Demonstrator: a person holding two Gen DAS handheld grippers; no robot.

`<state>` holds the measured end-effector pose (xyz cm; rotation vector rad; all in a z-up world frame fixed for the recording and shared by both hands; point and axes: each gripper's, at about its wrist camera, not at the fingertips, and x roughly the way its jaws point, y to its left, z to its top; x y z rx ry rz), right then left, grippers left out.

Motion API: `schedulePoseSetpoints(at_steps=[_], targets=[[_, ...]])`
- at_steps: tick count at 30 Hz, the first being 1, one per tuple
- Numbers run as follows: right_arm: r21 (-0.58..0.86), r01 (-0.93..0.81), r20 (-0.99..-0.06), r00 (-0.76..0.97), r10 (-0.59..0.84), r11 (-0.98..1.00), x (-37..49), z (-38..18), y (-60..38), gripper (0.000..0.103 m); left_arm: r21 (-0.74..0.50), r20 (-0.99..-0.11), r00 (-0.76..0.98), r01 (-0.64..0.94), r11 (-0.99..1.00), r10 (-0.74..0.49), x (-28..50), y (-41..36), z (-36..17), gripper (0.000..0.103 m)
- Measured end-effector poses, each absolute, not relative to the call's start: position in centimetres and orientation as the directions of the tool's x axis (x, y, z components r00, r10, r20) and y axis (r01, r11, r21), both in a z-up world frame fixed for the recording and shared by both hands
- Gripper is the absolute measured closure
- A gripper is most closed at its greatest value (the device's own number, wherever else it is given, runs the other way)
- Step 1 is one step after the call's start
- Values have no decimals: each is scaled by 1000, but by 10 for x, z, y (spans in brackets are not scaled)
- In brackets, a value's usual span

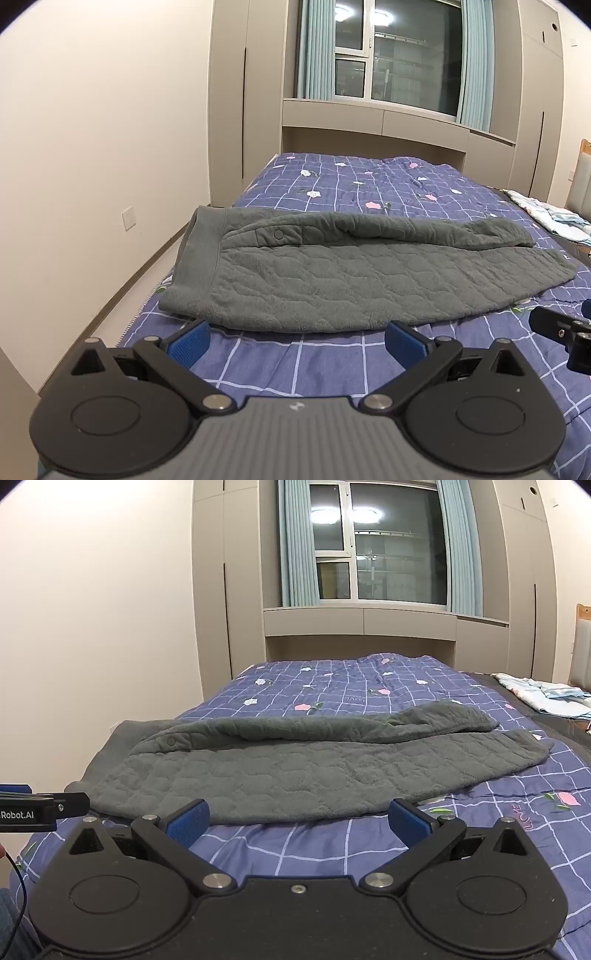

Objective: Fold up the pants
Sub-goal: 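Move both grippers toward the grey fleece pants on the bed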

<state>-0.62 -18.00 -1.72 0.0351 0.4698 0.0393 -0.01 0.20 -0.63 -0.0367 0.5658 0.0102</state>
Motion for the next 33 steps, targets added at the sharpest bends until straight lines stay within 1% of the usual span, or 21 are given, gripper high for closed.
schedulePoseSetpoints(at_steps=[17, 23, 33], targets=[[49, -33, -469, 882, 52, 998, -9, -24, -178, 0, -36, -559, 829, -20, 999, -3, 7, 4, -8, 0], [38, -42, -498, 865, 55, 998, -1, -22, -175, 0, -32, -584, 812, -20, 999, -2, 13, 5, -9, 0], [-24, -85, -595, 802, 54, 996, 43, -7, -166, 0, 15, -645, 763, -34, 999, 36, 53, 16, -2, 0]])
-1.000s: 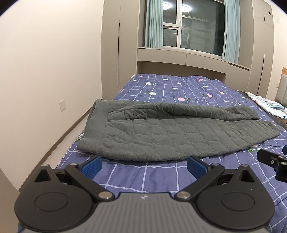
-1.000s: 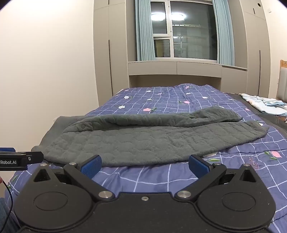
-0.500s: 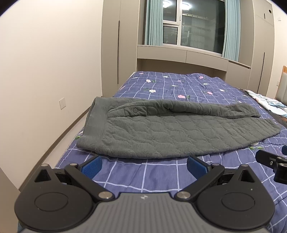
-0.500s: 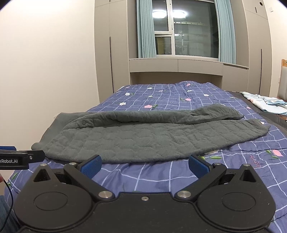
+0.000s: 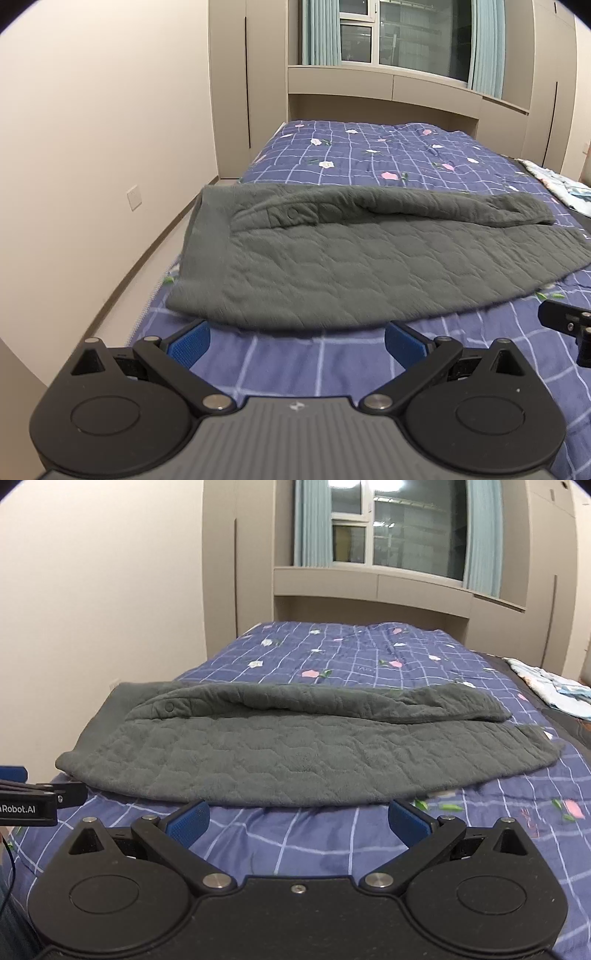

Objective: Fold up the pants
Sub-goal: 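Move both grippers toward the grey fleece pants on the bed, then grasp the pants' waistband edge with the left gripper while the right gripper grasps the other end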

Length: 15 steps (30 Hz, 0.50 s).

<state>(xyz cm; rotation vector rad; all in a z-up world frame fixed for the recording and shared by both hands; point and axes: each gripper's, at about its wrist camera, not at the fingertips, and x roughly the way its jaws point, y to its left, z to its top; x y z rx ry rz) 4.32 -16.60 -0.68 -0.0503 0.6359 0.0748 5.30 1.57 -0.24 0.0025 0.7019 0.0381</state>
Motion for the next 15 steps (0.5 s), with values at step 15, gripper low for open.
schedulePoseSetpoints(at_steps=[15], targets=[[-184, -164, -659, 752, 2, 969, 150, -4, -159, 0, 35, -635, 766, -99, 995, 98, 162, 65, 28, 0]])
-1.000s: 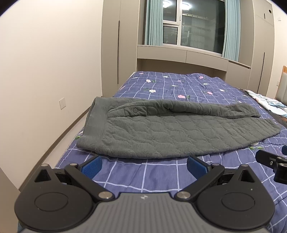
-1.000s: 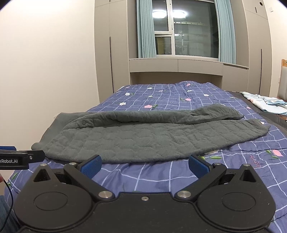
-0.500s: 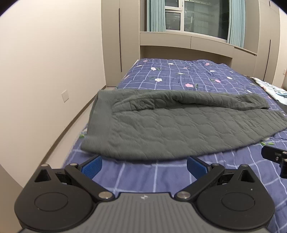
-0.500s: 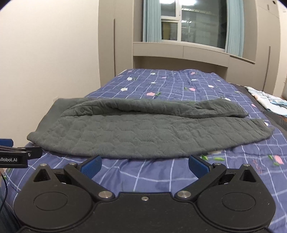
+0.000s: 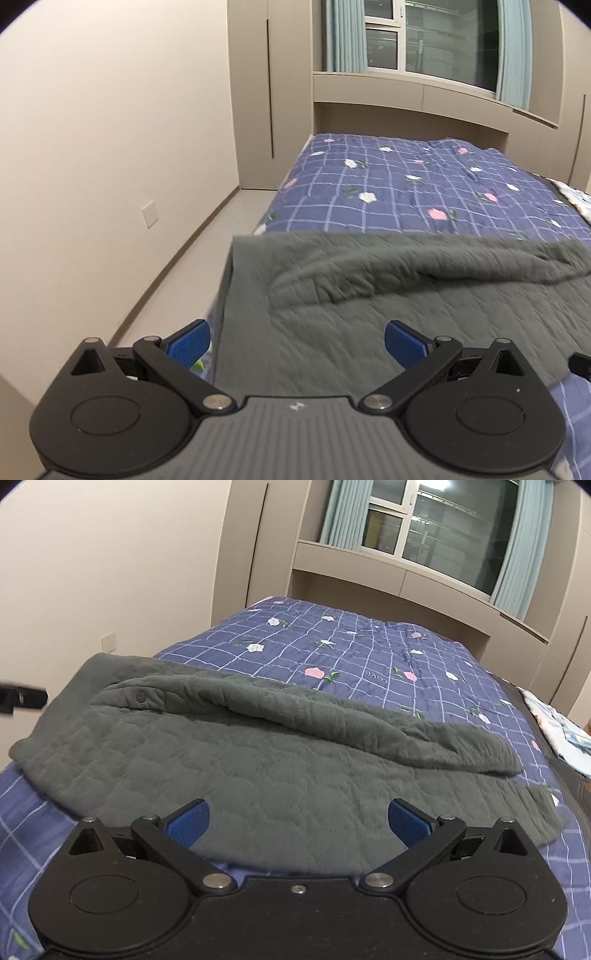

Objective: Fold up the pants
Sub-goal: 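Grasp the pants' waistband edge with the left gripper while the right gripper grasps the other end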

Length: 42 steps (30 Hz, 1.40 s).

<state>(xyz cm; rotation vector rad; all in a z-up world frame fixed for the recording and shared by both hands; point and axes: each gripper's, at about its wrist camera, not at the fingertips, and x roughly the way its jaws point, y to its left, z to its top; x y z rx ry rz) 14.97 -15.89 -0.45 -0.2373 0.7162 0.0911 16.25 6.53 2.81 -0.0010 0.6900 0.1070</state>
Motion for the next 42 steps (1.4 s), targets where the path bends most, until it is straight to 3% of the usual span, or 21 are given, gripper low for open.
schedulePoseSetpoints(at_steps=[14, 22, 26, 35, 38, 42], targets=[[-226, -169, -655, 755, -21, 959, 266, -17, -178, 0, 95, -675, 729, -67, 993, 114, 295, 81, 3, 0], [-131, -258, -550, 822, 147, 957, 325, -22, -208, 0, 159, -695, 718, 102, 982, 38, 361, 79, -16, 0], [-68, -331, -550, 800, 241, 941, 373, -30, -226, 0, 158, -697, 716, 204, 966, -38, 386, 80, -25, 0], [-5, -546, -775, 532, 342, 838, 487, -71, -229, 0, 127, -771, 608, 442, 888, -192, 442, 90, -56, 0], [-43, -570, -827, 482, 291, 821, 498, -87, -227, 1, 124, -795, 569, 491, 862, -210, 457, 89, -64, 0], [27, -573, -853, 414, 318, 819, 515, -97, -240, 3, 62, -821, 511, 523, 850, -255, 478, 89, -70, 0]])
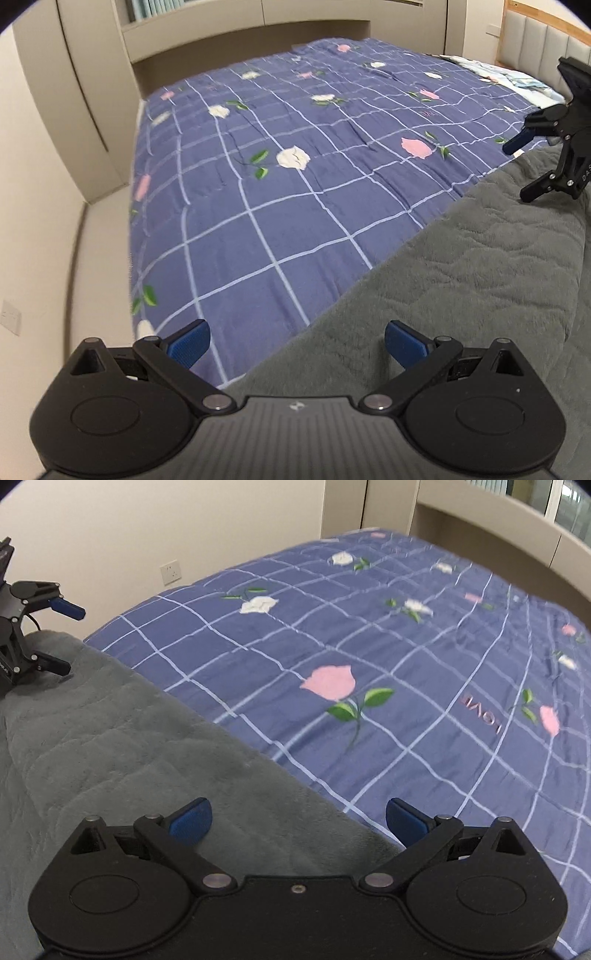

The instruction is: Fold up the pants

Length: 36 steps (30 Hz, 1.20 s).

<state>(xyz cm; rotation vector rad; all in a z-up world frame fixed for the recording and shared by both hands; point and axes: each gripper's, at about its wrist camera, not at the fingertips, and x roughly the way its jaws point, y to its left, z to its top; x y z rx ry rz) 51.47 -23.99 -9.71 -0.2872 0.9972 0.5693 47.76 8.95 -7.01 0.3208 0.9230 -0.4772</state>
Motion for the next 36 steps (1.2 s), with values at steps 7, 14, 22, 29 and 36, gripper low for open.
schedulePoseSetpoints(at_steps=[7, 14, 22, 29, 36], targets=[[98, -585, -882, 323, 342, 805, 522, -111, -240, 17, -57, -873, 365, 581, 812, -323, 500, 77, -78, 7], [48, -607, -890, 335, 310, 793, 511, -104, -238, 72, -62, -903, 302, 612, 789, -305, 496, 59, -78, 69], [-141, -620, -854, 470, 222, 772, 486, -87, -223, 92, 29, -885, 405, 538, 842, -229, 474, 49, -62, 97], [-314, -564, -754, 637, 160, 764, 497, -48, -198, 92, 94, -801, 574, 404, 910, -172, 465, 66, -25, 98], [-426, -525, -721, 689, 75, 737, 536, -76, -162, 92, 120, -810, 580, 309, 943, -87, 492, 75, -47, 98]])
